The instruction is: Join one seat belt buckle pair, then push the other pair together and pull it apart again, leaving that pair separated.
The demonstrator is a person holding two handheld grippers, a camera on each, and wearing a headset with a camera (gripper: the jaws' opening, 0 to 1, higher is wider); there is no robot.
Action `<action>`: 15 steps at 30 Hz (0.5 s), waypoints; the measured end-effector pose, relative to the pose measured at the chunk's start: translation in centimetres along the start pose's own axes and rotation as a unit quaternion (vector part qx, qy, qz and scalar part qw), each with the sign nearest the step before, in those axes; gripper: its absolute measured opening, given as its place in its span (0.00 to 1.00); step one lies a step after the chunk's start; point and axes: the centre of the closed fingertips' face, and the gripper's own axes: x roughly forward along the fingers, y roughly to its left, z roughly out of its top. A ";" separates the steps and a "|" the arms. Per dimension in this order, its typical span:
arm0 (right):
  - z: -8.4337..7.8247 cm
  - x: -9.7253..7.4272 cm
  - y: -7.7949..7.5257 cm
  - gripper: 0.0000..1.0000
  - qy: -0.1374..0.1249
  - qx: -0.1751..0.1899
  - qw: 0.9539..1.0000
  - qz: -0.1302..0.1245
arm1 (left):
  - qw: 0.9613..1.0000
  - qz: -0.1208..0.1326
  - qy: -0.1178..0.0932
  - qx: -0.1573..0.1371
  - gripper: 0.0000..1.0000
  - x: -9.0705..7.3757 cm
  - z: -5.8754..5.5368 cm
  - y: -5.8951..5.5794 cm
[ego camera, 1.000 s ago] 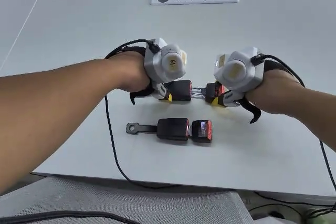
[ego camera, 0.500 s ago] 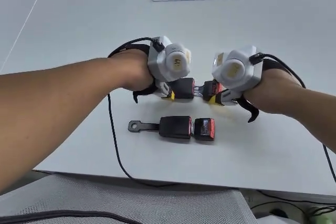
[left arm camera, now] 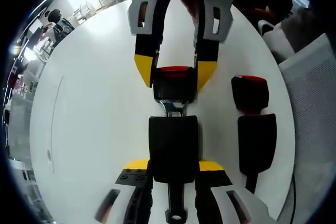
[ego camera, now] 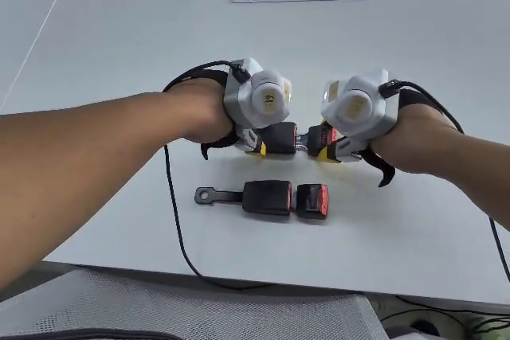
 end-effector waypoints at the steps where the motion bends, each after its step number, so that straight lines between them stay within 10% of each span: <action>1: 0.2 0.1 0.1 0.30 -0.002 0.001 1.000 0.000 | 1.000 0.000 -0.001 0.000 0.31 0.0 0.0 0.0; 15: 0.6 1.0 -0.3 0.31 0.000 0.002 1.000 -0.007 | 1.000 0.002 -0.003 -0.007 0.31 0.2 -0.3 0.3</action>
